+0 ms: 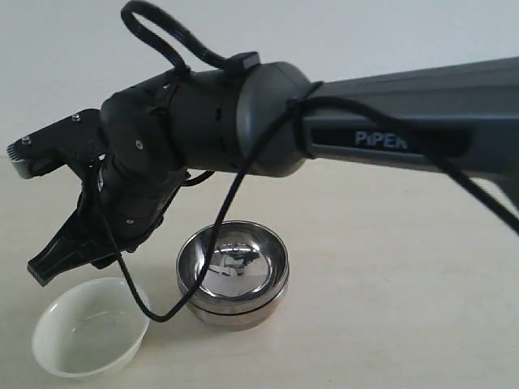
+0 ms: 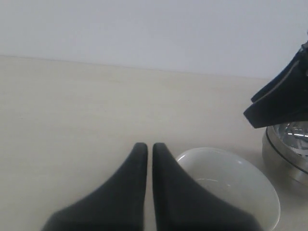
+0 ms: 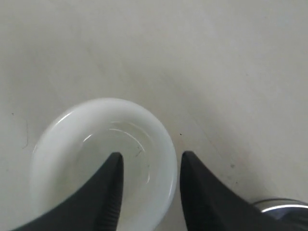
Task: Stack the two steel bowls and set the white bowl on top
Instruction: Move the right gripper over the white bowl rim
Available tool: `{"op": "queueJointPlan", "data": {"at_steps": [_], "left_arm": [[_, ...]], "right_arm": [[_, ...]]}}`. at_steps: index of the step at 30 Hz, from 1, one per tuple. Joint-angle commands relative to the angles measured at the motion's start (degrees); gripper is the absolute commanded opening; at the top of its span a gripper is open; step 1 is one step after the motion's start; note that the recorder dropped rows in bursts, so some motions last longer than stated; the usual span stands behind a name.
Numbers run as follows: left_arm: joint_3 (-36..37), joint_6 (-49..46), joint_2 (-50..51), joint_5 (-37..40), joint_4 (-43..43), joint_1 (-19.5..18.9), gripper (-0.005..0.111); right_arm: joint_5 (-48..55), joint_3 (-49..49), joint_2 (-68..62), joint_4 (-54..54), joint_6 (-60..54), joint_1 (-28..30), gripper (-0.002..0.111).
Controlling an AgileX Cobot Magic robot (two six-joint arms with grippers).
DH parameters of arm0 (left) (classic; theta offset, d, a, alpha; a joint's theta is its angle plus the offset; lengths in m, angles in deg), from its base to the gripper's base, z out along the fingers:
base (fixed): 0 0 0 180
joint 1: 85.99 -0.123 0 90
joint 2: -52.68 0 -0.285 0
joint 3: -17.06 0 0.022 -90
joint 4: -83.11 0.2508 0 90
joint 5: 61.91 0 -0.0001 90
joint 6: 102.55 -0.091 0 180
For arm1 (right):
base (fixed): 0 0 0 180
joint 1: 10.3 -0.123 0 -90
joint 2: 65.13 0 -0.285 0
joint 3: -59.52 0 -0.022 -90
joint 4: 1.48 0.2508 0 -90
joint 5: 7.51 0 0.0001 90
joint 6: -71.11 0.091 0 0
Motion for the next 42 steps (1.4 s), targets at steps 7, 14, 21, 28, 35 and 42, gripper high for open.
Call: {"op": "queueJointPlan", "data": {"at_steps": [7, 14, 21, 28, 35, 42], "left_arm": [[0.2, 0.5, -0.1, -0.1, 0.3, -0.2, 0.004], [0.2, 0.5, -0.1, -0.1, 0.3, -0.2, 0.004], [0.2, 0.5, -0.1, -0.1, 0.3, -0.2, 0.004], [0.2, 0.5, -0.1, -0.1, 0.3, -0.2, 0.004], [0.2, 0.5, -0.1, -0.1, 0.3, -0.2, 0.004], [0.2, 0.5, -0.1, -0.1, 0.3, -0.2, 0.004]], "right_arm": [[3.3, 8.2, -7.9, -1.2, -3.9, -0.1, 0.034], [3.4, 8.2, -10.1, -4.0, -3.9, 0.1, 0.034], [3.0, 8.2, -11.6, -4.4, -3.9, 0.1, 0.034], [3.0, 8.2, -13.3, -4.4, -3.9, 0.1, 0.034], [3.0, 8.2, -13.2, -4.4, -3.9, 0.1, 0.034], [3.4, 8.1, -13.2, -4.4, -3.7, 0.1, 0.034]]}}
